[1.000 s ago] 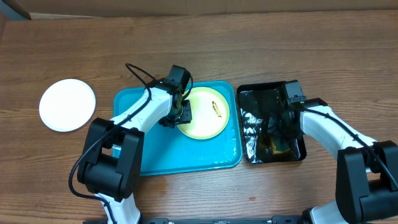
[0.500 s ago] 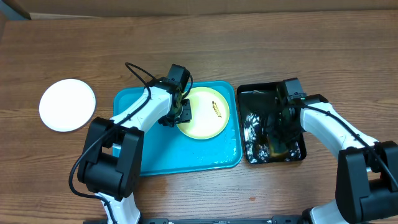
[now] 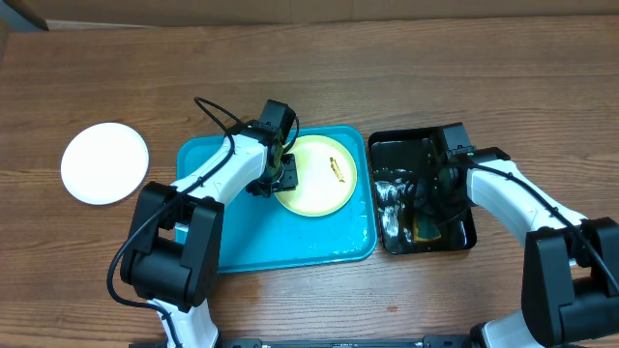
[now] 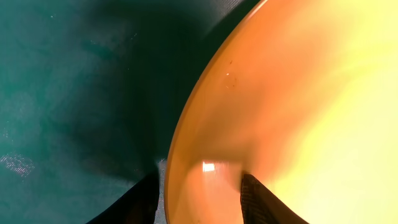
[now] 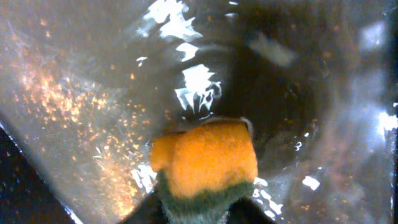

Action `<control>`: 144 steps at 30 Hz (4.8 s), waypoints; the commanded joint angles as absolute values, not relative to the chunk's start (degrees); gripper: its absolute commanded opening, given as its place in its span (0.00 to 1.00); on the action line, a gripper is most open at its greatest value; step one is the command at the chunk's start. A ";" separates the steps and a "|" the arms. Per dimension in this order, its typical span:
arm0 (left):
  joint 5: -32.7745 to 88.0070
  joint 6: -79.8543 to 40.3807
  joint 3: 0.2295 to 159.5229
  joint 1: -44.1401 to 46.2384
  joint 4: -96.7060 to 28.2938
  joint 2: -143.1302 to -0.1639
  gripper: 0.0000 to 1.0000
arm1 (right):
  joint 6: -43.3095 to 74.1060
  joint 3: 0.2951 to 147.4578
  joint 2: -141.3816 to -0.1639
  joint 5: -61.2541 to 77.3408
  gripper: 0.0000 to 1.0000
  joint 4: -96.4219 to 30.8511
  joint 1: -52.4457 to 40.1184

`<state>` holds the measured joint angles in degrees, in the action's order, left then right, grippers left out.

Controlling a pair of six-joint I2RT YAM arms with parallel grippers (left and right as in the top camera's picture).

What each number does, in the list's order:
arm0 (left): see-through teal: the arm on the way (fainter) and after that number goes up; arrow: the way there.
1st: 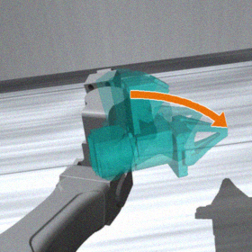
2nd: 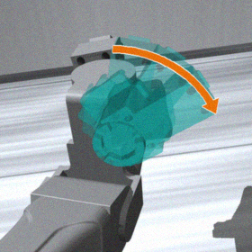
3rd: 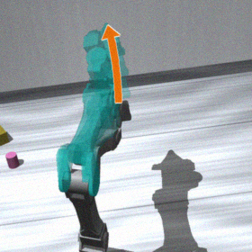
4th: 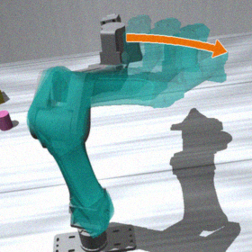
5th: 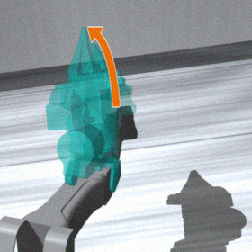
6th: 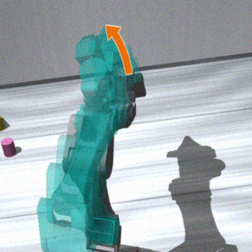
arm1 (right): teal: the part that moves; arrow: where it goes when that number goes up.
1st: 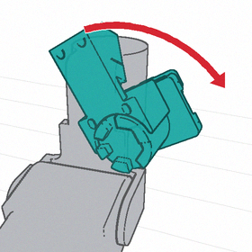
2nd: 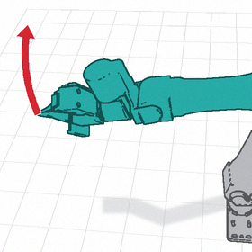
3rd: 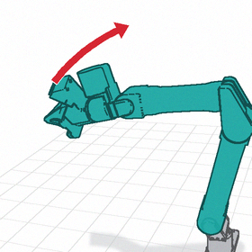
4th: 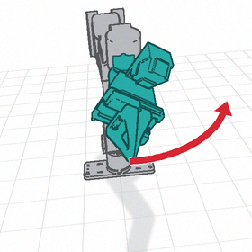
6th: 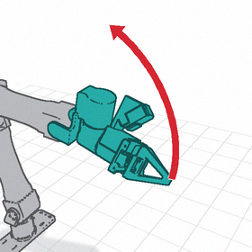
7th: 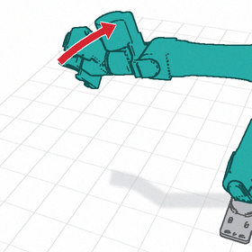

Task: Clean dirty plates on tray and stack at the side
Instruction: 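Wipe the sponge around the black tray water with the right gripper, then carry the wet sponge with the right gripper onto the yellow plate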

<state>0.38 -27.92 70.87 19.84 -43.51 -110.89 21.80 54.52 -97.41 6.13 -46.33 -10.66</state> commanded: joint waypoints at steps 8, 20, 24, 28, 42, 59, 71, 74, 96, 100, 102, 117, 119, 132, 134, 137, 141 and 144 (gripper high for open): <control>-0.60 -26.81 70.61 19.42 -43.86 -113.56 0.45 | 24.27 54.24 -97.86 1.56 0.41 -34.57 -10.87; -0.62 -26.81 70.61 19.42 -43.88 -113.56 0.49 | 23.59 67.61 -97.78 1.54 0.80 -52.45 -10.90; -0.62 -26.83 70.61 19.42 -43.88 -113.56 0.49 | 23.57 65.06 -98.02 0.84 0.80 -54.50 -10.87; -0.62 -26.83 70.61 19.42 -43.88 -113.56 0.50 | 23.59 58.30 -98.06 0.14 0.77 -49.65 -10.92; -0.60 -26.83 70.61 19.42 -43.88 -113.56 0.50 | 23.59 53.87 -98.04 2.24 0.05 -45.89 -11.03; -0.62 -26.83 70.61 19.42 -43.86 -113.56 0.53 | 22.11 57.74 -98.08 -0.82 0.64 -45.67 -11.03; -0.62 -26.83 70.61 19.42 -43.86 -113.56 0.52 | 22.15 51.64 -98.06 -0.27 0.11 -36.64 -11.03; -0.62 -26.83 70.61 19.42 -43.86 -113.56 0.52 | 22.57 53.95 -97.89 2.37 0.04 -37.91 -10.90; -0.89 -26.83 70.61 19.42 -43.88 -113.56 0.04 | 22.52 68.55 -92.01 2.24 0.04 -53.25 -10.92; -0.89 -26.83 70.61 19.42 -43.88 -113.56 0.06 | 22.50 67.64 -92.75 2.22 0.04 -51.96 -10.92; -0.89 -26.83 70.61 19.42 -43.90 -113.56 0.13 | 22.24 67.55 -92.99 2.24 0.04 -51.20 -10.92; -0.86 -26.85 70.61 19.42 -44.12 -113.56 0.29 | 19.00 66.39 -94.02 0.01 0.04 -42.13 -11.25; -0.84 -26.87 70.61 19.42 -44.07 -113.56 0.32 | 16.51 66.22 -94.02 -0.03 0.04 -41.10 -11.44; 0.16 -27.05 70.61 19.42 -44.14 -113.56 0.12 | 7.05 66.06 -94.04 13.13 0.04 -39.83 -14.04; 1.41 -27.05 70.61 19.42 -44.25 -113.56 0.07 | 6.57 66.06 -94.04 14.57 0.04 -39.42 -15.09; 3.09 -27.05 70.61 19.42 -44.47 -113.56 0.06 | 4.14 66.06 -94.04 14.96 0.04 -39.70 -16.71; 4.27 -27.05 70.61 19.42 -44.97 -113.56 0.06 | 6.35 66.04 -94.04 6.46 0.04 -41.34 -17.82; 4.71 -27.07 70.59 19.42 -45.41 -113.56 0.06 | 11.29 65.93 -94.04 -1.78 0.04 -42.39 -17.85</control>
